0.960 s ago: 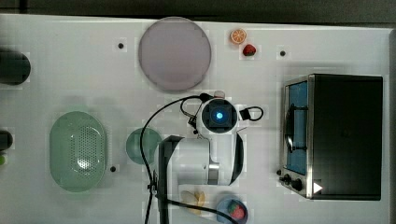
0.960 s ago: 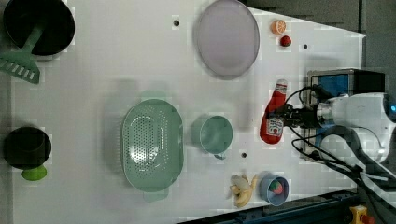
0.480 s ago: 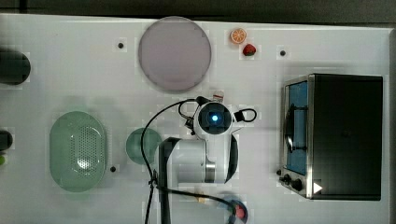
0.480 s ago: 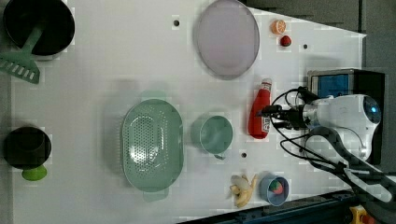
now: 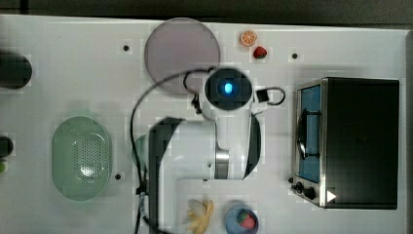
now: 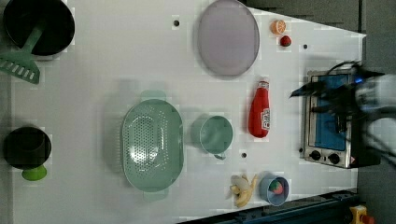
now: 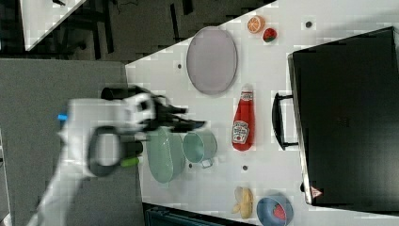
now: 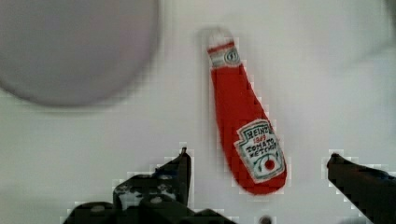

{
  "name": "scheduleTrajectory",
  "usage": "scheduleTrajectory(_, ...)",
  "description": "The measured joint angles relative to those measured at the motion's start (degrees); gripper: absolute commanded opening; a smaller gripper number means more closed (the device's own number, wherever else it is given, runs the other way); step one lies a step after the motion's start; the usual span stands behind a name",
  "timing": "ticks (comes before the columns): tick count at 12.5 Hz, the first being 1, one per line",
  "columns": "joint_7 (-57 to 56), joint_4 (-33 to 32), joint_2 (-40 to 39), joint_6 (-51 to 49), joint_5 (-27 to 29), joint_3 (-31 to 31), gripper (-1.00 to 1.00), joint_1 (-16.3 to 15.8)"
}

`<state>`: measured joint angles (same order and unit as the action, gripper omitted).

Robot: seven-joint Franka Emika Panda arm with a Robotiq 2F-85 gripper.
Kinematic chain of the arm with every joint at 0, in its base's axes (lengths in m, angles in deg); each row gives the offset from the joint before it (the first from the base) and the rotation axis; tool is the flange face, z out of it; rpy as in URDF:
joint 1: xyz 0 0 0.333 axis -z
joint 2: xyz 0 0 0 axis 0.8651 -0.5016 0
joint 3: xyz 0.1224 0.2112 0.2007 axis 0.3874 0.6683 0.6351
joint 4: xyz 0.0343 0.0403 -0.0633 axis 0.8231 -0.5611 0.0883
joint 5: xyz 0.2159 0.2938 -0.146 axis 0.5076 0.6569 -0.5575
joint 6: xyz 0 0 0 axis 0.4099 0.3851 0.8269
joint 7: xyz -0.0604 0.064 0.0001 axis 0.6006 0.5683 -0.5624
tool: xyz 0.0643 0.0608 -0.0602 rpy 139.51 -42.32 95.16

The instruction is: Pick ketchup from strainer and place it on the table

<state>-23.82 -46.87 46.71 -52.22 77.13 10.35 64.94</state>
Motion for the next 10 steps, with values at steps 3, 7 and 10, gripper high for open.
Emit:
scheduleTrajectory(3, 6.8, 14.6, 3.8, -15.2, 0.0, 1.6, 1.0, -0.1)
scheduleTrajectory(7, 11.3, 26.8, 5.0, -25.2, 0.8, 2.9, 1.0, -0.7)
scheduleTrajectory(10, 12.2, 26.6, 5.3, -26.1, 0.6, 2.2, 1.0, -0.9)
